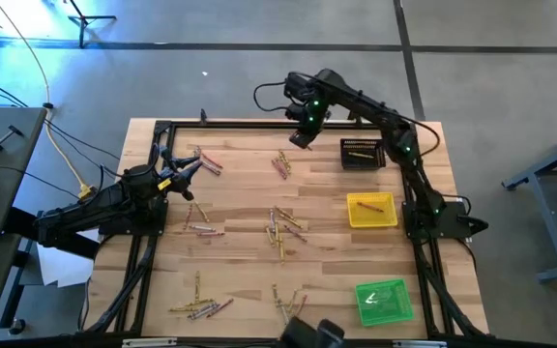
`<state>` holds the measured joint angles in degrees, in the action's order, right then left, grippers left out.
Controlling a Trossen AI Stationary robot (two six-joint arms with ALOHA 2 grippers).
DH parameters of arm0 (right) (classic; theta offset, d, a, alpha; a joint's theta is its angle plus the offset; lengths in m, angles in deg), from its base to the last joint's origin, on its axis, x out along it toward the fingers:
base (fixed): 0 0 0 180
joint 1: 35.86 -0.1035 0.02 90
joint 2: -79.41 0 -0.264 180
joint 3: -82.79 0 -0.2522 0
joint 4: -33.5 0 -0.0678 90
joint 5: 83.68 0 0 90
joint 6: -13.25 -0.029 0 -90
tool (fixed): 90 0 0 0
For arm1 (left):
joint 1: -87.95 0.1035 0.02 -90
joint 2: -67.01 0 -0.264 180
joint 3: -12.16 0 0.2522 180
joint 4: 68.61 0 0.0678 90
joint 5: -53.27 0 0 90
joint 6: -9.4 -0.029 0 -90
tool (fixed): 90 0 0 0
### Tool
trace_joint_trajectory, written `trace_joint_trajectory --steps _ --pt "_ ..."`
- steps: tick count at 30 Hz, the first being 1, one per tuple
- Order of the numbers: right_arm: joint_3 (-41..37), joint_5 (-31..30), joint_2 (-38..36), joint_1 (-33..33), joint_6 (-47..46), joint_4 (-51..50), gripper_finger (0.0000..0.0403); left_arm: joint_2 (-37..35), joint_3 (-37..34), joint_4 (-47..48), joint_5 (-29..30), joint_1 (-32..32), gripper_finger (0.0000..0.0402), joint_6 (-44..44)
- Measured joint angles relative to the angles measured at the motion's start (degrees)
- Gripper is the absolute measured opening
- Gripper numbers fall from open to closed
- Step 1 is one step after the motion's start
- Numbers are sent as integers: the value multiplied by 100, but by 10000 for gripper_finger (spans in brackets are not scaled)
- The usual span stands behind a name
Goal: Sort crayons
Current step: Put the red crayon into the yellow bin
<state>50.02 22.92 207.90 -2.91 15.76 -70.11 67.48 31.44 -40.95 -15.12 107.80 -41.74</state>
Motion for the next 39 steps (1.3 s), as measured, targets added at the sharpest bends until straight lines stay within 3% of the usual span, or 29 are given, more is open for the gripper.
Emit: trace_joint_trajectory --steps 4,14,22,27,32,39 --pt "-671 -216 -752 -208 1 252 13 0 2 -1 -2 0 77 0" --pt "-4906 -419 -3520 -748 -1235 1565 15 -1 0 1 -2 0 77 0" --pt "-7060 -1044 -5573 -1398 -1891 1754 16 -2 1 0 -1 -2 77 0" --pt "-8081 -934 -6074 -1608 -1430 1989 16 -2 2 1 0 -2 77 0" --pt "-8764 -902 -6089 -1690 -534 2249 16 -1 0 0 -1 -2 77 0" --pt "-8865 -794 -6033 -1688 -249 2410 16 0 2 1 0 0 77 0"
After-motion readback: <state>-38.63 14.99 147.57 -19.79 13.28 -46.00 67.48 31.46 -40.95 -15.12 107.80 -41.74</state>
